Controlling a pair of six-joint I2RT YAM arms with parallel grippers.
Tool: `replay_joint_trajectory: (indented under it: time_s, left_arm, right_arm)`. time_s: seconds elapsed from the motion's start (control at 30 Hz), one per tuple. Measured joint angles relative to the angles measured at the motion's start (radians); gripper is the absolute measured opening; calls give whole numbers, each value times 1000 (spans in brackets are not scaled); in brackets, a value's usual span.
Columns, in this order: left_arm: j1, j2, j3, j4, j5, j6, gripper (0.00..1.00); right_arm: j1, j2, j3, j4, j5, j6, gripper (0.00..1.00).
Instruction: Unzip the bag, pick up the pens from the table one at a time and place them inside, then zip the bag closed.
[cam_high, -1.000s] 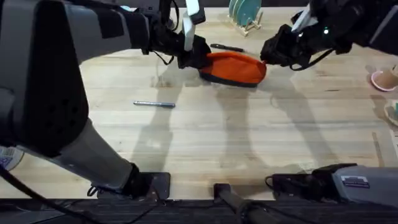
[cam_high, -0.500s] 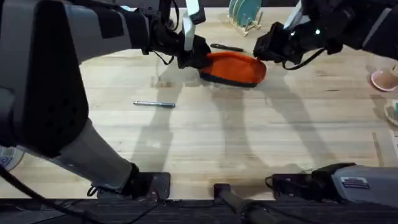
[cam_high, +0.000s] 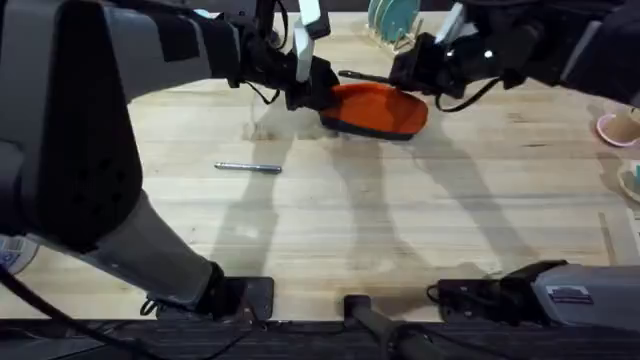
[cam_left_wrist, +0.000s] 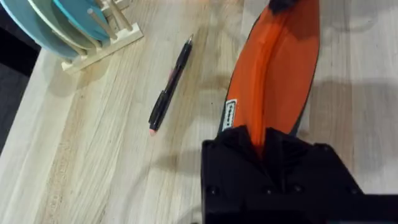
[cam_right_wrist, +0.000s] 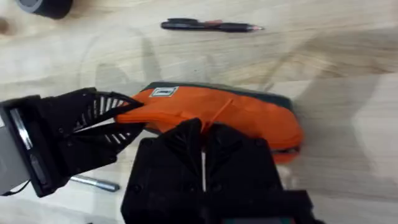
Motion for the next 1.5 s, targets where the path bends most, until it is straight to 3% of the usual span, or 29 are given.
replay_joint_trajectory:
  time_s: [0.93,1.5]
  left_arm:
    - [0,0,0,-3,1,0,42]
    - [0,0,0,-3,0,0,42]
  right_arm:
    - [121,42,0,169,20,0,33]
    - [198,129,0,327,17,35,32]
